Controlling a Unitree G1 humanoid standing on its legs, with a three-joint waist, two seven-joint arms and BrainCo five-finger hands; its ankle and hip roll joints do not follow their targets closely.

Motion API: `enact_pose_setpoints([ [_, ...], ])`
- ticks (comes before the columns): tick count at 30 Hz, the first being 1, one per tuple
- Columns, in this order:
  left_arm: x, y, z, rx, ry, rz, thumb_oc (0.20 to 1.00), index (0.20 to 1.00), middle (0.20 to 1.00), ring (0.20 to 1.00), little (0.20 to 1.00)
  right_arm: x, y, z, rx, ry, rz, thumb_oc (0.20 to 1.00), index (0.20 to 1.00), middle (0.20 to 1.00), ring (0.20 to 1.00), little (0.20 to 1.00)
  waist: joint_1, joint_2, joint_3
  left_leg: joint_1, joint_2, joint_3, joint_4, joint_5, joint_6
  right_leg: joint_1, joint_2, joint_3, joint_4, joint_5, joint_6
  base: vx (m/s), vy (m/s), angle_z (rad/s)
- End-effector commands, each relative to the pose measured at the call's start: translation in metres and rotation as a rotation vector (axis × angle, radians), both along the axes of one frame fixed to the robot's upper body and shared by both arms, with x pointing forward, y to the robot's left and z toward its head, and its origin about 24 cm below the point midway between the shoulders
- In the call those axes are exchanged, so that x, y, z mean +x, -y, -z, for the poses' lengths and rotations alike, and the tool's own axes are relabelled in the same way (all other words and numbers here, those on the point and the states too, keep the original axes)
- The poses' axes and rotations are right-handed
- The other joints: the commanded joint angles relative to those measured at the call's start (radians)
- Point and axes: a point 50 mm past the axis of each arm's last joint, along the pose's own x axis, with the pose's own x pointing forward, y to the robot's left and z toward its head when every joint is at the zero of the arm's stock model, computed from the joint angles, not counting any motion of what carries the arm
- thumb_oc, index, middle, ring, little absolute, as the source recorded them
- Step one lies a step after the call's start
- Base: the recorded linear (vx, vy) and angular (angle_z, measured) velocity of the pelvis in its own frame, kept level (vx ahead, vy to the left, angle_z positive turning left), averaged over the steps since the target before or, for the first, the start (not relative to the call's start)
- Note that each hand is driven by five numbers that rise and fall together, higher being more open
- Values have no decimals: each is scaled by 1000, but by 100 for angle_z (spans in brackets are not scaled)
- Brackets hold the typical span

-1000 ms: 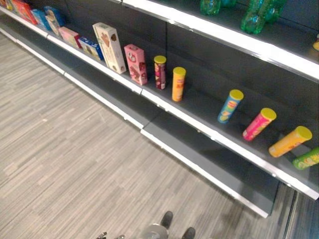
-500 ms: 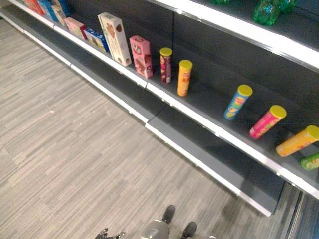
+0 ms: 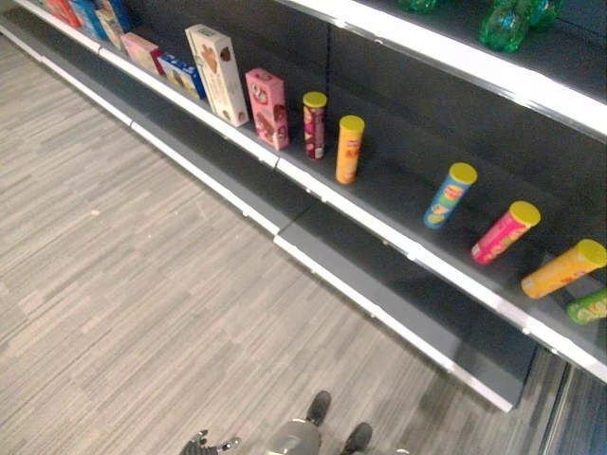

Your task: Put the goods on the table back onto the shelves and tidy them up.

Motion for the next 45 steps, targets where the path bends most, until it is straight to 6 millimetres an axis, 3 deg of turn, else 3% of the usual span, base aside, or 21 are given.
enact_pose_setpoints([
  [1,3,-16,-8,34,25,-6,1000,1000,1000,1000,1000,-6,-9,-30,-101,41,-27,200,200,200,200,200,12,-36,-11,67,180,108,7,-65,-143,43,-5,51,11,-151,37,0,0,0],
  [7,4,-17,-9,26,33,-7,1000,1000,1000,1000,1000,-4,-10,-28,-64,44,-48,200,200,200,200,200,12,-42,-10,71,184,120,7,-72,-141,40,-4,62,11,-149,37,0,0,0],
  [8,4,-17,-9,25,35,-8,1000,1000,1000,1000,1000,-3,-11,-27,-60,47,-53,351,351,351,351,351,13,-41,-10,71,184,121,7,-71,-142,41,-4,62,11,-149,37,0,0,0],
  [9,4,-17,-9,25,36,-10,1000,1000,1000,1000,1000,-3,-11,-27,-56,49,-54,865,865,865,865,865,14,-42,-10,71,184,123,7,-71,-142,41,-4,63,11,-149,37,0,0,0],
  [10,4,-17,-9,25,36,-8,1000,1000,1000,1000,1000,-3,-11,-28,-55,54,-57,1000,1000,1000,1000,1000,13,-42,-10,72,185,124,7,-71,-142,41,-3,63,11,-149,37,0,0,0],
  [15,4,-18,-10,27,38,-9,1000,1000,1000,1000,1000,-6,-10,-34,-75,81,-30,1000,1000,1000,1000,1000,11,-42,-10,71,186,125,7,-71,-141,39,-3,66,11,-147,39,0,0,0],
  [19,1,-18,-9,36,32,-20,1000,1000,1000,1000,1000,-15,-13,-58,-145,161,-22,1000,1000,1000,1000,1000,-3,-49,-15,72,189,135,7,-76,-139,35,-2,78,11,-144,41,-4,12,-7],
  [21,-7,-19,-7,48,17,-57,1000,1000,1000,1000,1000,-36,-22,-93,-219,327,-56,1000,1000,1000,1000,1000,-28,-57,-23,76,191,150,7,-84,-136,30,-2,94,11,-140,44,-7,56,-16],
  [23,-10,-17,-6,49,10,-76,1000,1000,1000,1000,1000,-51,-31,-111,-260,444,-95,1000,1000,1000,1000,1000,-44,-57,-28,78,193,160,7,-92,-133,28,-3,103,11,-137,45,-1,51,-11],
  [26,-15,-17,-5,55,5,-103,1000,1000,1000,1000,1000,-65,-43,-117,-309,557,-160,1000,1000,1000,1000,1000,-60,-59,-36,86,199,175,7,-106,-126,27,-1,120,11,-135,47,3,45,-20],
  [27,-16,-10,-1,35,12,-132,1000,1000,1000,1000,1000,-77,-62,-121,-371,646,-246,1000,1000,1000,1000,1000,-81,-40,-39,93,199,180,7,-117,-113,22,0,142,11,-132,49,-52,158,-29],
  [31,-11,-9,-2,38,33,-139,1000,1000,1000,1000,1000,-95,-67,-53,-305,732,-390,1000,1000,1000,1000,1000,-107,-57,-59,91,148,168,10,-147,-50,-20,-25,207,11,-86,74,-93,266,-48],
  [32,-2,0,0,23,42,-122,1000,1000,1000,1000,1000,-101,-65,-16,-211,731,-426,1000,1000,1000,1000,1000,-135,-46,-67,74,109,136,20,-170,-24,-28,-35,223,11,-69,86,-56,340,-63],
  [33,-3,4,2,12,31,-121,1000,1000,1000,1000,1000,-100,-66,4,-144,717,-446,1000,1000,1000,1000,1000,-144,-37,-73,80,106,143,18,-178,-16,-24,-34,232,11,-67,88,-9,456,-46],
  [34,-3,7,4,2,26,-117,1000,1000,1000,1000,1000,-99,-69,33,-19,699,-492,1000,1000,1000,1000,1000,-158,-22,-85,97,95,170,16,-191,10,-24,-44,266,11,-54,101,11,379,-44],
  [35,-2,7,4,-1,22,-114,1000,1000,1000,1000,1000,-100,-71,47,14,667,-500,1000,1000,1000,1000,1000,-165,-22,-89,98,88,181,13,-187,19,-29,-50,278,11,-47,107,-19,544,-102],
  [37,-4,3,5,15,-8,-120,1000,1000,1000,1000,1000,-105,-82,97,159,554,-537,1000,1000,1000,1000,1000,-212,-2,-95,127,75,294,7,-209,62,-90,-68,390,86,-27,142,-101,607,-155],
  [39,-2,0,2,19,11,-118,1000,1000,1000,1000,1000,-104,-92,108,186,515,-577,1000,1000,1000,1000,1000,-227,11,-66,158,69,366,7,-218,90,-171,-73,440,229,-12,177,-185,413,-242],
  [41,6,-1,-1,25,35,-71,1000,1000,1000,1000,1000,-103,-96,108,186,511,-589,1000,1000,1000,1000,1000,-231,18,-32,177,72,433,7,-217,107,-227,-87,441,322,4,207,-214,198,-241],
  [43,19,4,-5,5,88,-7,1000,1000,1000,1000,1000,-106,-96,89,70,539,-584,1000,1000,1000,1000,1000,-218,60,-41,180,96,499,7,-228,121,-175,-200,293,313,-5,167,-115,51,-160],
  [45,18,7,-4,-5,85,5,1000,1000,1000,1000,1000,-107,-90,80,0,547,-537,1000,1000,1000,1000,1000,-197,61,-74,171,104,542,10,-242,120,-123,-277,227,211,114,204,15,-224,-95],
])
